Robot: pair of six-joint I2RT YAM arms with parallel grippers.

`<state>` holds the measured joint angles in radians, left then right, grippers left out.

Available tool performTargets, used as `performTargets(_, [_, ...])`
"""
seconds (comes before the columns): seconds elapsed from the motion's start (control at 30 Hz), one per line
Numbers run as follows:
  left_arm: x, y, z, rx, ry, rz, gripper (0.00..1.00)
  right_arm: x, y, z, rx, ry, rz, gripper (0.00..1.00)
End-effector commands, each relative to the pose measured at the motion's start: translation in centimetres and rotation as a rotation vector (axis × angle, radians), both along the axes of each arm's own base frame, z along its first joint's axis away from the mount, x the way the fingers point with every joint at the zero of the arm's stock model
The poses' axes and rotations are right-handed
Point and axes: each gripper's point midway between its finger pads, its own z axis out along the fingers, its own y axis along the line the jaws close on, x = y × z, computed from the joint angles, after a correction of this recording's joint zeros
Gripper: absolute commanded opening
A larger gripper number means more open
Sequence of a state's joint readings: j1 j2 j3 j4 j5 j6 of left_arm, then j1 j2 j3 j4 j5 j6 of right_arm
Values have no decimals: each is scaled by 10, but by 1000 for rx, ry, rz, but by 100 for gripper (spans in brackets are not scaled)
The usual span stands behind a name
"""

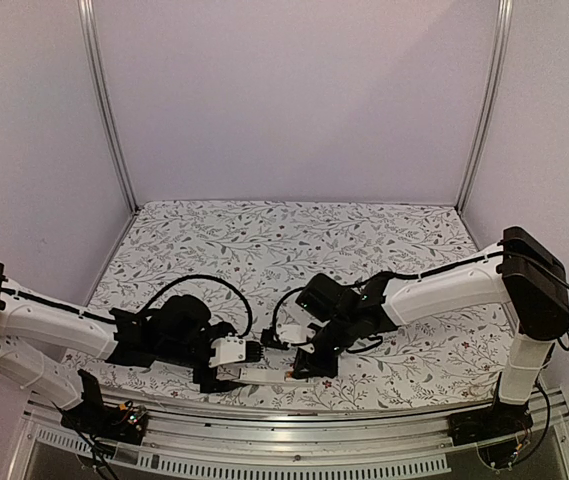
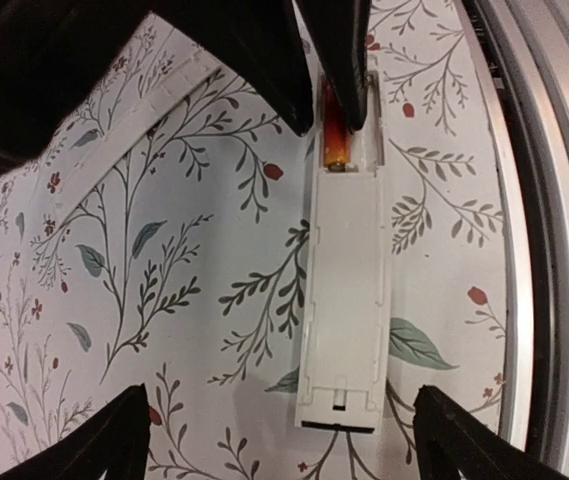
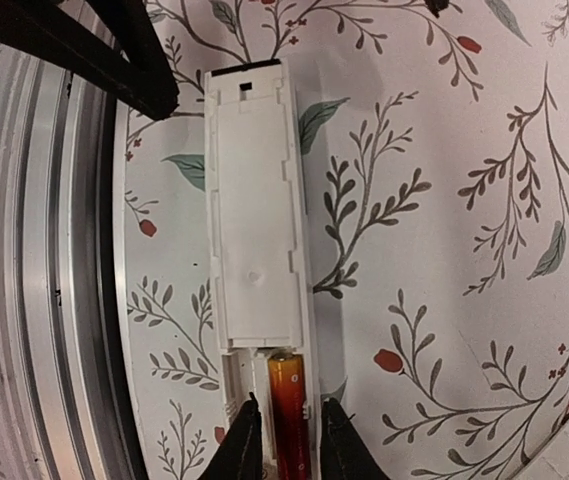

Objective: Load the batteries into the remote control
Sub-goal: Load the battery into the battery compartment, then pick up the battery at the center of the board.

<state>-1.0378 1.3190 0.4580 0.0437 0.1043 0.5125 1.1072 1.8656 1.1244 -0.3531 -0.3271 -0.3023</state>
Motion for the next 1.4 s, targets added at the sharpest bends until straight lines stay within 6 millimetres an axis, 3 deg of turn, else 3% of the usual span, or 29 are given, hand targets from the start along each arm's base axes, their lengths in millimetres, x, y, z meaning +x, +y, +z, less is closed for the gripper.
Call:
performTargets(0.0, [-3, -1, 5, -23, -17, -16, 91, -3, 2, -1, -14, 11, -1, 21])
performTargets(0.33, [-3, -1, 4, -19, -17, -20, 91, 1, 15, 23, 46, 5, -14, 28])
performTargets(0.5, [-3, -2, 10, -42, -27, -18, 92, 14, 14, 50, 131, 25, -59, 47])
performTargets(0.6, [-2, -4, 18, -77, -35, -10, 93, 46, 3, 74, 200, 11, -172, 63])
performTargets(0.67, [0, -6, 27, -109, -47, -1, 94, 84, -13, 95, 243, -26, -310, 71])
performTargets(0.73, [4, -7, 36, -140, -66, 22, 95, 130, -42, 108, 254, -54, -518, 73])
performTargets(0.8, [10, -9, 47, -173, -94, 48, 96, 175, -84, 112, 242, -77, -784, 73])
performTargets(0.9, [19, -12, 64, -224, -117, 90, 98, 220, -143, 100, 139, -157, -1056, 72])
performTargets(0.97, [25, -11, 72, -248, -119, 117, 98, 231, -160, 84, 69, -128, -1128, 72])
performTargets(1.0, [29, -11, 76, -259, -122, 130, 98, 235, -167, 66, 6, -106, -1150, 72])
performTargets(1.1, [37, -9, 81, -270, -128, 160, 98, 241, -170, 32, -96, -64, -1163, 70])
performTargets(1.37, [40, -8, 78, -252, -129, 166, 98, 249, -161, -12, -178, -21, -1138, 63])
